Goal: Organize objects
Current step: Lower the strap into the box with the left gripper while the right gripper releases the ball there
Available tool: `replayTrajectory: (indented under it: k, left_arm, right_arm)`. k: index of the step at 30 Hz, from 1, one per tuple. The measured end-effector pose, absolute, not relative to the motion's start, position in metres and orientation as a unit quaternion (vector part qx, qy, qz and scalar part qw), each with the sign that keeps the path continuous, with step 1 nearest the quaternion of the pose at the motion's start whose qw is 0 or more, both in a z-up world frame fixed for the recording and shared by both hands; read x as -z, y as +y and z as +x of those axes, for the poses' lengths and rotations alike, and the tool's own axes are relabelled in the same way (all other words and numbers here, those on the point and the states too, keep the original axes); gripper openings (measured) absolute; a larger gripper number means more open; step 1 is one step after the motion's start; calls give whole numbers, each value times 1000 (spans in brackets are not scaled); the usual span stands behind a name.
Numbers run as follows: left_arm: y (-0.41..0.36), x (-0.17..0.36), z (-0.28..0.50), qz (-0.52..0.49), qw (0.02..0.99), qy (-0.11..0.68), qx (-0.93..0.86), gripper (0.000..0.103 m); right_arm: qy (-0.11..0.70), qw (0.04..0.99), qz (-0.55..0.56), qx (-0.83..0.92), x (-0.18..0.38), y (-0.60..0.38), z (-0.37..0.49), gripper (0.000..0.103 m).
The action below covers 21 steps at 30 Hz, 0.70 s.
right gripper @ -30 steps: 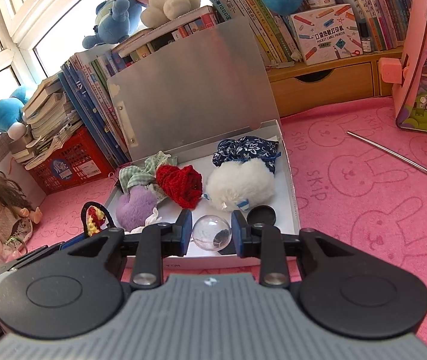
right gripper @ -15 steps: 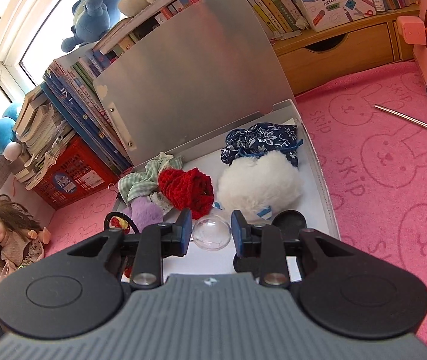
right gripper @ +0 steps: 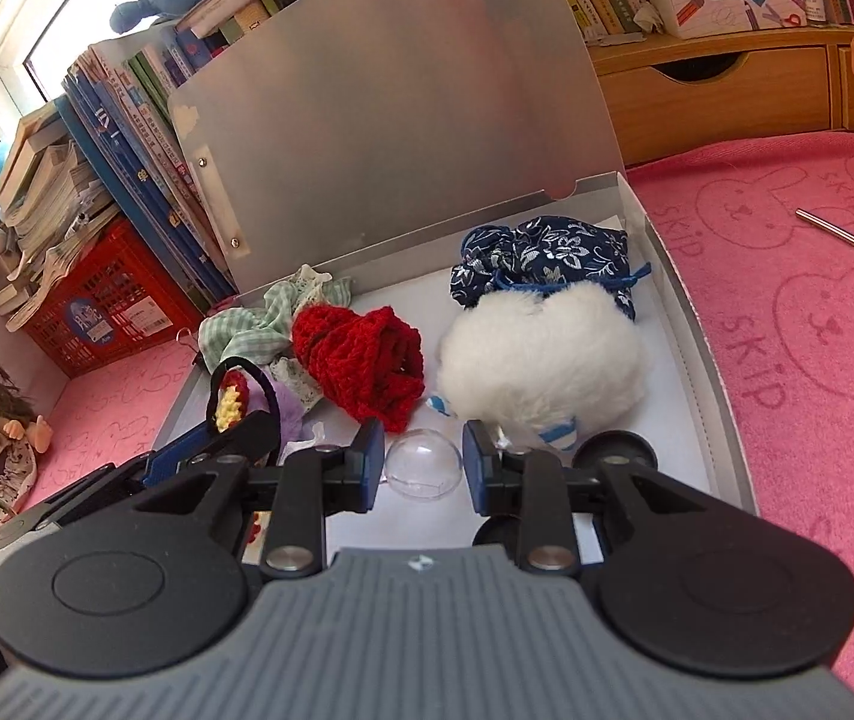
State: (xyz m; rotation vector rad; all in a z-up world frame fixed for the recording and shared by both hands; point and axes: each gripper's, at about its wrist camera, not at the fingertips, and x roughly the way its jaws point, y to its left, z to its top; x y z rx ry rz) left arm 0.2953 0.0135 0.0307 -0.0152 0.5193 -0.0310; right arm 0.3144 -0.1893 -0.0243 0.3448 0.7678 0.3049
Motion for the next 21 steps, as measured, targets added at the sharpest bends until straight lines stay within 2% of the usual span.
replayTrajectory:
  k: [4, 6, 7, 9, 11, 18, 21]
  left_arm:
    - [12, -32, 291, 1, 966, 260, 18, 27]
    - [12, -33, 288, 0, 965, 262, 16, 39]
    - [12, -34, 286, 1, 965, 261, 16, 44]
    - [12, -37, 280, 3, 967, 255, 15, 61]
    - [11, -42, 272, 10, 969, 248, 8, 66]
    - [13, -57, 237, 7, 970, 241, 18, 90]
    - [14, -58, 217, 6, 969, 246, 24, 91]
  right_arm:
    - [363, 908, 152, -144, 22, -189, 308, 36]
    - [361, 909, 148, -145, 20, -189, 305, 40]
    - [359, 911, 145, -145, 18, -189, 304, 45]
    - [353, 914, 139, -143, 14, -189, 299, 49]
    - [346, 918, 136, -141, 10, -191, 294, 55]
    - [320, 935, 105, -112, -2, -201, 261, 65]
    - [316, 939, 88, -100, -2, -204, 241, 67]
